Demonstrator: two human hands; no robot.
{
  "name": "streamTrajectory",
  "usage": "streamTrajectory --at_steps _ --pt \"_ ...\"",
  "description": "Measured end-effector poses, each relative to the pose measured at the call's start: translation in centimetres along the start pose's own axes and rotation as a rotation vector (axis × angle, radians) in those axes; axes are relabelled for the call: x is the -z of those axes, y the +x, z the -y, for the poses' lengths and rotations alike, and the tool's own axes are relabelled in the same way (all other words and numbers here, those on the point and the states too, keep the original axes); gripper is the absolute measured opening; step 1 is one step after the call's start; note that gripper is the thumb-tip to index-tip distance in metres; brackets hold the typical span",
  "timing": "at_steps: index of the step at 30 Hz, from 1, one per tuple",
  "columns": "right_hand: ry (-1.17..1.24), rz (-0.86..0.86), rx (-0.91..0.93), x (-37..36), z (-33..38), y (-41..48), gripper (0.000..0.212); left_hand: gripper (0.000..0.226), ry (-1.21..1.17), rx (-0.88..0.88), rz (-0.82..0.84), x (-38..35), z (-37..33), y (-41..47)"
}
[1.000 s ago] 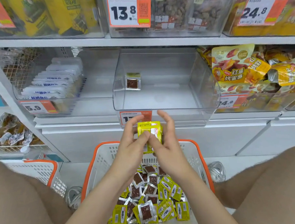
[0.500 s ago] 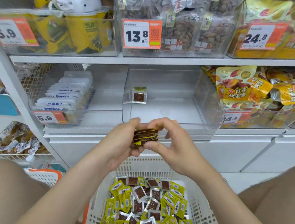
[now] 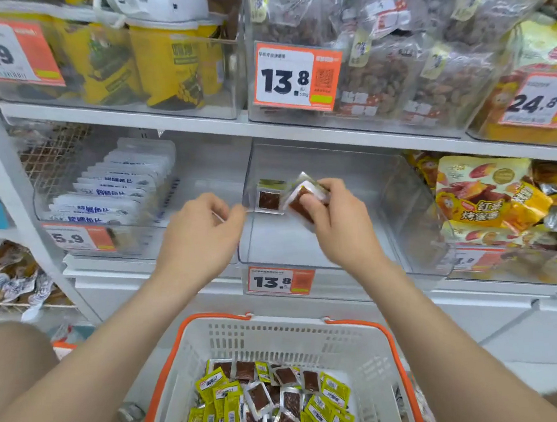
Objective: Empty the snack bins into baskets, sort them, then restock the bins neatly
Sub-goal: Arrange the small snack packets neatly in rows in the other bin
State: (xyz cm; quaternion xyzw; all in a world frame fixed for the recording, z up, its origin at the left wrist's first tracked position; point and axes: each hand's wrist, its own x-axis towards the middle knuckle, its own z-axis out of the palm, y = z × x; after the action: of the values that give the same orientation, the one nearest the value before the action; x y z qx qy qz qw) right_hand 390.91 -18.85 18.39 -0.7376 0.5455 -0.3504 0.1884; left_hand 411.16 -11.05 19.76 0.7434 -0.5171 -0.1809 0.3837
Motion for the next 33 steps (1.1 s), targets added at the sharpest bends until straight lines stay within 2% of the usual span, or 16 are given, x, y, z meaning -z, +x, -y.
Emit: streamTrajectory --at_steps 2,6,11,13,16,18,21,25,29,33 --pt "-0.119 0.121 -0.105 -1.8 -1.7 3.2 0.041 0.030 0.144 -0.014 0.005 -1.0 1.3 0.6" --pt "-0.293 0.360 -0.023 -6.4 -2.9 7.5 0.046 0.034 0.214 -0.053 0.076 -2.8 1.6 1.6" --pt "-0.536 0.417 0.060 -10.3 -3.4 10.8 0.039 0.020 0.313 -0.123 0.034 -3.7 1.3 2.3" --pt "-0.576 0.415 0.053 -11.2 -3.6 11.3 0.047 0.018 0.305 -0.137 0.022 -4.0 1.5 2.3" --pt "-0.549 0.315 -0.041 -11.5 -3.5 11.5 0.076 0.018 0.283 -0.160 -0.002 -4.4 1.7 2.2" --pt "-0.494 0.264 -0.156 -11.6 -3.5 11.6 0.080 0.018 0.281 -0.171 -0.011 -4.6 1.8 2.1" --pt "-0.280 0.270 -0.312 -11.9 -3.8 12.0 0.072 0.018 0.284 -0.159 -0.015 -4.6 1.9 2.0" --pt "-0.062 0.252 -0.390 -11.4 -4.2 12.0 0.039 0.016 0.289 -0.146 -0.024 -4.6 1.9 1.6" --pt "-0.045 0.201 -0.432 -10.4 -4.9 11.9 0.033 0.014 0.263 -0.166 -0.029 -4.5 2.1 1.5" --pt "-0.039 0.214 -0.423 -10.2 -4.9 11.5 0.042 0.014 0.271 -0.177 -0.014 -4.3 2.2 1.2"
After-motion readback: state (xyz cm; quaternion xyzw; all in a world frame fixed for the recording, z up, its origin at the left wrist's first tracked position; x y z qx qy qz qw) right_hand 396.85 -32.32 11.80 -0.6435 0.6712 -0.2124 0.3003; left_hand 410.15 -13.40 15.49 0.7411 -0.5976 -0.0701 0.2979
